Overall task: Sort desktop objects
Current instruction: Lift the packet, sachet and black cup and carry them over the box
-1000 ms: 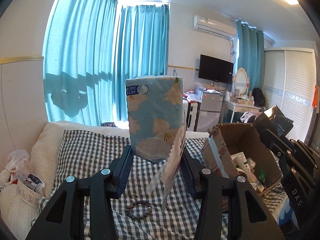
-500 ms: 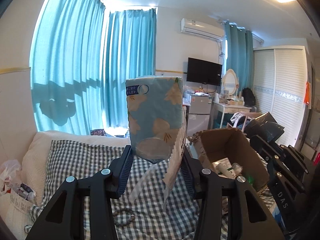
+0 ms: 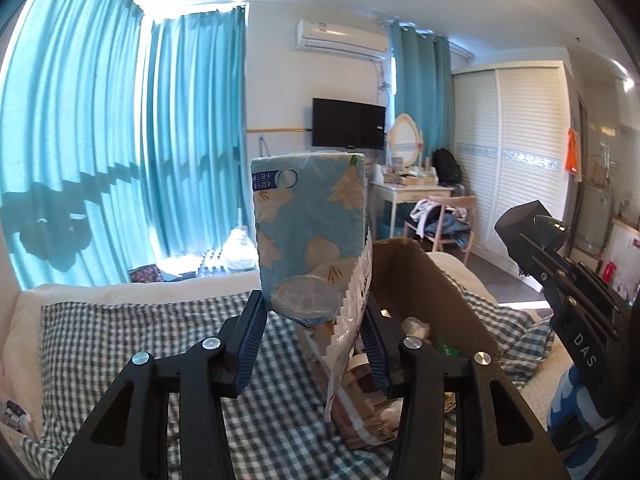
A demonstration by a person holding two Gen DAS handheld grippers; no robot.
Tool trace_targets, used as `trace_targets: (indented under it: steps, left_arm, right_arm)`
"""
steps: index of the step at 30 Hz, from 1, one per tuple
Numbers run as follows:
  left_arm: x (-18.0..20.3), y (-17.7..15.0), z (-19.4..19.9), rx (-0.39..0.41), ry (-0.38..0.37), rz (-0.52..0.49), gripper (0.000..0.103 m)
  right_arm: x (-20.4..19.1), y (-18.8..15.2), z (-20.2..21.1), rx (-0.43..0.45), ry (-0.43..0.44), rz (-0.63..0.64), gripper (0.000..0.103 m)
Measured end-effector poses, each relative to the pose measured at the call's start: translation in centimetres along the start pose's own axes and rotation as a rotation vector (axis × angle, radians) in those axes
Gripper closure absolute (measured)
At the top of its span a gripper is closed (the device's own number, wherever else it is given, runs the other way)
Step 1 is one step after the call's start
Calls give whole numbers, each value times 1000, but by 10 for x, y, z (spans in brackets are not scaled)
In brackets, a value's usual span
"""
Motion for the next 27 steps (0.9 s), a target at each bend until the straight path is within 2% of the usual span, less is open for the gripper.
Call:
trace_targets:
  steps: [6, 12, 20, 27]
  left_arm:
    - [34, 8, -29, -10, -83, -23, 56]
    - [67, 2, -66, -54, -154, -75, 56]
    - [77, -19, -123, -129, -188, -73, 56]
    - [74, -33, -167, -187, -187, -72, 56]
  right_arm:
    - [35, -4, -14, -33, -46, -49, 92]
    - [54, -20, -39, -94, -59, -67, 92]
    - [79, -60, -78, -190, -97, -96, 92]
    - [86, -88, -107, -281, -105, -68, 92]
Point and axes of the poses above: each gripper's, at about its wrist camera, not at the fingertips, and z roughly against the way its jaws point, x to its right, y to its top, the point moved 7 cm from there along -z, roughly the way its jaws point, and after that the axes turned 13 degrees about -z, right-handed, at the moved point
